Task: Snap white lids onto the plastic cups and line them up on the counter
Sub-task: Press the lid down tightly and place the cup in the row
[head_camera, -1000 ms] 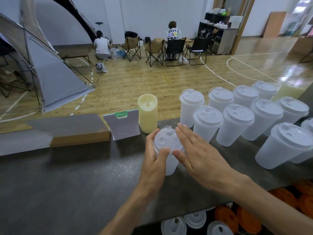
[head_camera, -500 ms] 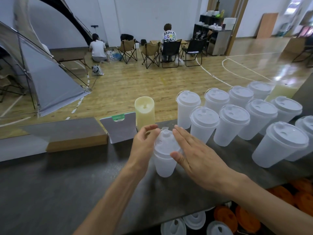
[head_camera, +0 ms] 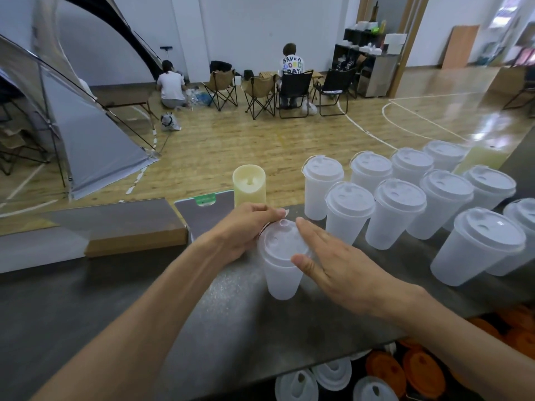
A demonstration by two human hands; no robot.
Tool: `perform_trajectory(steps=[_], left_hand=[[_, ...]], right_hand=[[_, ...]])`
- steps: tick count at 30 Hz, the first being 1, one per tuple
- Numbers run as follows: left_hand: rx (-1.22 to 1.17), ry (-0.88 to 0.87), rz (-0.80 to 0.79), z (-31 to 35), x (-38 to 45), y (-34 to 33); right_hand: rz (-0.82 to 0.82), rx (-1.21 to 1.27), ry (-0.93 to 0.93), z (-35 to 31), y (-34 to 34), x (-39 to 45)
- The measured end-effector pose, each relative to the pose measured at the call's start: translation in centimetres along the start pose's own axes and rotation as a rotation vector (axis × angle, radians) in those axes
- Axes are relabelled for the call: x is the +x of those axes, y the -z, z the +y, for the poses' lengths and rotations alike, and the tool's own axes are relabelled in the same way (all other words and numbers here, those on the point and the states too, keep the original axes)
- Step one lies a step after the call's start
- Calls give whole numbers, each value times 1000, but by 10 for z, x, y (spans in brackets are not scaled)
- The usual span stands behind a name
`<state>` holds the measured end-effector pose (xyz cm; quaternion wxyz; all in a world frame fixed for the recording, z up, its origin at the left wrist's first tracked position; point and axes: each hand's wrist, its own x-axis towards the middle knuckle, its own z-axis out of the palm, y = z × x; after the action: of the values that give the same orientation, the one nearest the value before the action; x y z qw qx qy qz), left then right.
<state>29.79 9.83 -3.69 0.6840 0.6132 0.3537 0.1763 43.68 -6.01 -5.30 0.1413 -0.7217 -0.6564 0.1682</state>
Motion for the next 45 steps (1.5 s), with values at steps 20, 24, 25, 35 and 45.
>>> perform_trajectory(steps=[20, 24, 25, 35, 45], left_hand=[[68, 85, -29, 23, -6, -3], [11, 118, -42, 21, -5, -4], [2, 112, -45, 19, -6, -4], [37, 15, 11, 5, -18, -6], [577, -363, -73, -25, -73, 7]], right_hand=[[51, 7, 10, 2, -3, 0], [40, 4, 10, 0, 0, 0], [37, 5, 9, -1, 0, -1], [-10, 5, -2, -8, 9, -3], [7, -132, 41, -17, 31, -4]])
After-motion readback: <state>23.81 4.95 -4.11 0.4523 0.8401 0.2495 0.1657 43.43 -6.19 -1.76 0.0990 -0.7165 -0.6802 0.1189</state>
